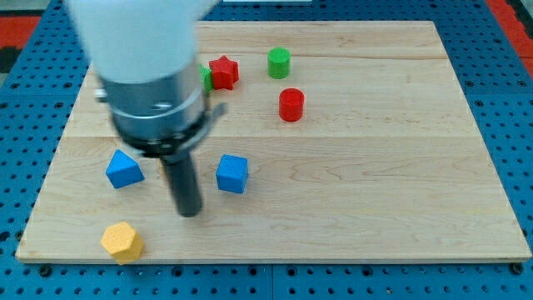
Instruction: Push the yellow hexagon to the bottom of the blue cube
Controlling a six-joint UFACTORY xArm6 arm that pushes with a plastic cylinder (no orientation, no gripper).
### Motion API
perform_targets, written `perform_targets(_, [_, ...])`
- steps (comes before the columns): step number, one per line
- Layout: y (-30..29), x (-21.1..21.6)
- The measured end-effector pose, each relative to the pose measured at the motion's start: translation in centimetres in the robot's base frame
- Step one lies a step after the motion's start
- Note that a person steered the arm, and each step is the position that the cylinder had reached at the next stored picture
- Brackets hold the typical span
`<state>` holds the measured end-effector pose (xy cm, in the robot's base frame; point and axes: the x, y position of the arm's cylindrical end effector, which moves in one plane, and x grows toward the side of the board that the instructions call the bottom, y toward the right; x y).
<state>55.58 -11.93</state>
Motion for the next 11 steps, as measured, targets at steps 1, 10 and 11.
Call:
perform_targets(1, [-6.5,0.0])
perform_targets(10, [-1.5,3.6])
perform_targets(11, [2.9,2.7])
